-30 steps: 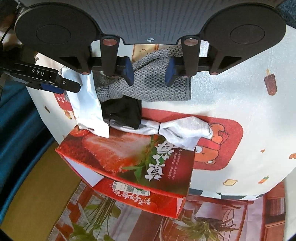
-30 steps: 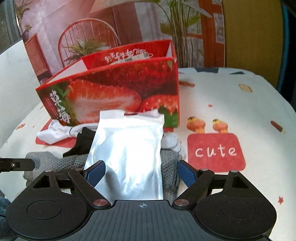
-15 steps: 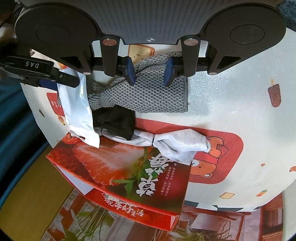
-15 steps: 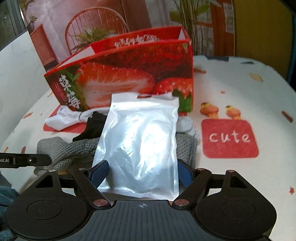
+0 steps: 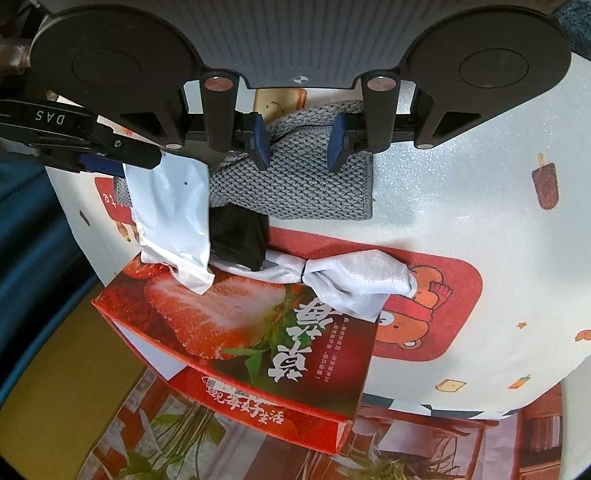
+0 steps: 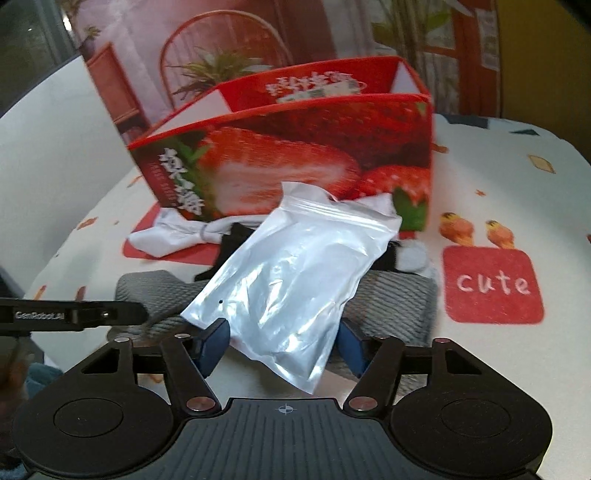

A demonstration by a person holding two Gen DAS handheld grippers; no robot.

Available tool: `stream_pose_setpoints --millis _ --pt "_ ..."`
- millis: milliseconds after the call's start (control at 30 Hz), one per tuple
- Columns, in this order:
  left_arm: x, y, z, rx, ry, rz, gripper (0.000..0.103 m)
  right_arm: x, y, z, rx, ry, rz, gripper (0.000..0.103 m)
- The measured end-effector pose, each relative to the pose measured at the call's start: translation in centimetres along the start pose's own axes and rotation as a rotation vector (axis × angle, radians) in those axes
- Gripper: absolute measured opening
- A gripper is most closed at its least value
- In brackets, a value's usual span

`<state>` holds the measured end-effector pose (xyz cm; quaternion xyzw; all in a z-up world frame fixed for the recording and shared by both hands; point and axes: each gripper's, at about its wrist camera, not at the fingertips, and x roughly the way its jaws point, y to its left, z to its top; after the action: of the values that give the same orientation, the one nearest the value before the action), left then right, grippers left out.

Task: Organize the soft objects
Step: 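Grasp the clear plastic bag with the right gripper and lift it toward the box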

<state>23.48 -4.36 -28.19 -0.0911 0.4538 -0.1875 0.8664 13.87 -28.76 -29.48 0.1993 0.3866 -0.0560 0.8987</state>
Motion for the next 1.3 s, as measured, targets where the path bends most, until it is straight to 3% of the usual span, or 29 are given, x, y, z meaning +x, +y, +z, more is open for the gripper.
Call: stream_pose_setpoints --millis 333,467,700,967,1300 --pt "-0.8 -0.2 0.4 0.011 -0.054 -0.007 0.036 -0.6 1.2 1.1 -0.030 -0.033 0.047 0.050" --pt "-1.3 -1.0 0.4 0.066 -0.089 -0.017 0.036 -0.7 2.1 1.7 -0.057 -0.046 0.066 0.050" --pt "-1.6 -1.5 0.4 0.079 -0.107 -0.061 0.039 -0.8 2.8 2.4 -0.067 -0.068 0.092 0.050" --pt "-1.3 -3.6 0.0 0.212 -0.112 -0.077 0.040 -0.9 2.9 3.7 -0.050 -0.092 0.113 0.050" --pt "-0.4 -5.4 1.6 0.321 -0.185 -0.032 0.040 -0.9 3.6 4.4 -0.067 -0.113 0.120 0.051"
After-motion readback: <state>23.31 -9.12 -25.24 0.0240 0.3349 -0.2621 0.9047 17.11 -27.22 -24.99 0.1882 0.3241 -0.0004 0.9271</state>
